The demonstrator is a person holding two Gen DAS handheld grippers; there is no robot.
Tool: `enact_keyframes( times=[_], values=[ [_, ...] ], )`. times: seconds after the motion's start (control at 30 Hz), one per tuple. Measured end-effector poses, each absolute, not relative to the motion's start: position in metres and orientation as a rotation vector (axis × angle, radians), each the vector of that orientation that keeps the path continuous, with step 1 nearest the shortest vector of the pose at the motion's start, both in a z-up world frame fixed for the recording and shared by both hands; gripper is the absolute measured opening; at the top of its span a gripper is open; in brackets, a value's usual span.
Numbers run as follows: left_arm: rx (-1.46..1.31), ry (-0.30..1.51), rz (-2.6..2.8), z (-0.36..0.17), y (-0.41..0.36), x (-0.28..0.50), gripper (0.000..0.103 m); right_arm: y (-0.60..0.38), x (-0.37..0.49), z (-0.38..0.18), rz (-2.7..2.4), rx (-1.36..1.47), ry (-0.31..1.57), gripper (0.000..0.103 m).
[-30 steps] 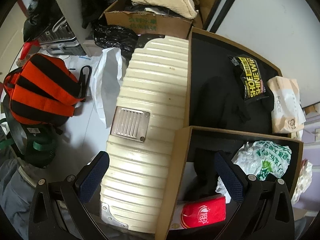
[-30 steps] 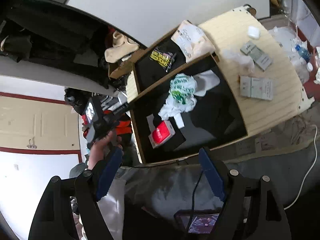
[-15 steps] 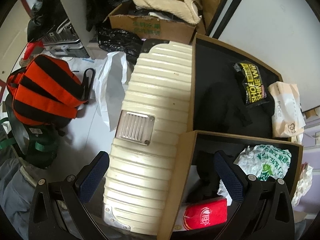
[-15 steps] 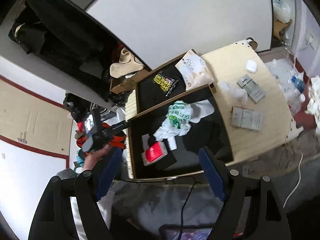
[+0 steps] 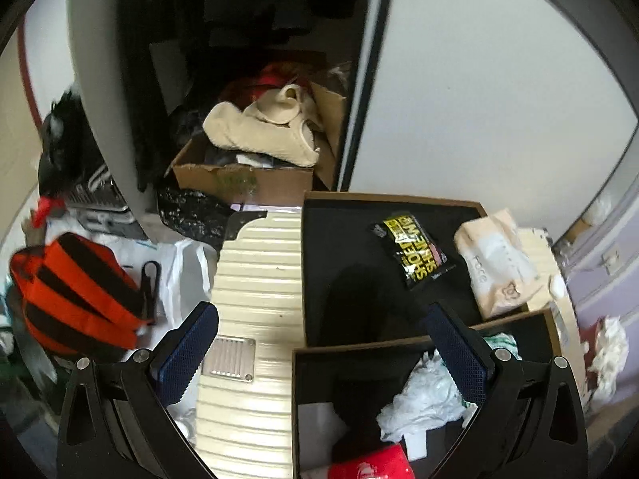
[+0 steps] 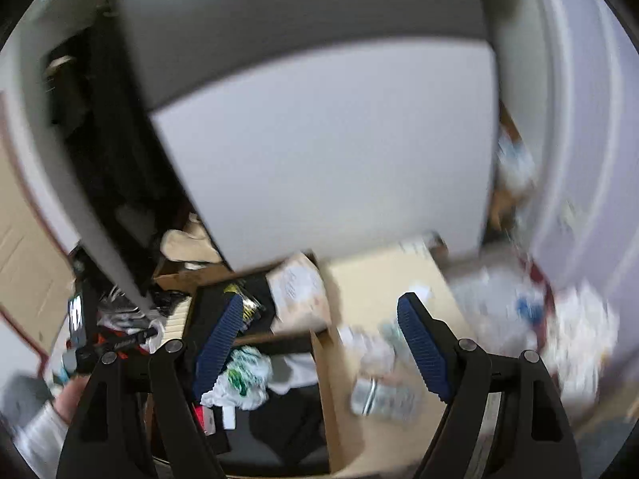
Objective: Organize soft objects
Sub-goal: 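Bring the open left gripper back over the box toward the shoe shine wipes pack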
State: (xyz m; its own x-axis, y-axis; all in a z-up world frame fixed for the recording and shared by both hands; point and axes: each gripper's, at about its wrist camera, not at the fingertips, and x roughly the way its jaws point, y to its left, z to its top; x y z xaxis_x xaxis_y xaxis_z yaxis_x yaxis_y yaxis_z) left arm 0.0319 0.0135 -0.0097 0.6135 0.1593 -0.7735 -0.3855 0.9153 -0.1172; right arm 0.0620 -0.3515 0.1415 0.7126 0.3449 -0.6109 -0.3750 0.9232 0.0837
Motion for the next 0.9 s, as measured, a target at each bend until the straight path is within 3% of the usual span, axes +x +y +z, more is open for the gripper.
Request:
enact_keyframes(
  times=[0.13,0.63,0.9],
  values=[
    [-0.309,0.854,0.304,0.001,0.008,0.027,0.103,-0.348,0.06,0.144,0.41,-0.136,0.661,0.081],
    [-0.249,0.789,0.337,0.059,-0.04,-0.033,0.103,-0.369,0.057,0.15,0.503,-0.005,0.728,0.081],
    [-0.243,0.852,0.28,0.017,-0.04,-0.007,0.103,-0.373,0.068,0.134,0.456,0.008,0.803,0.081]
  ],
)
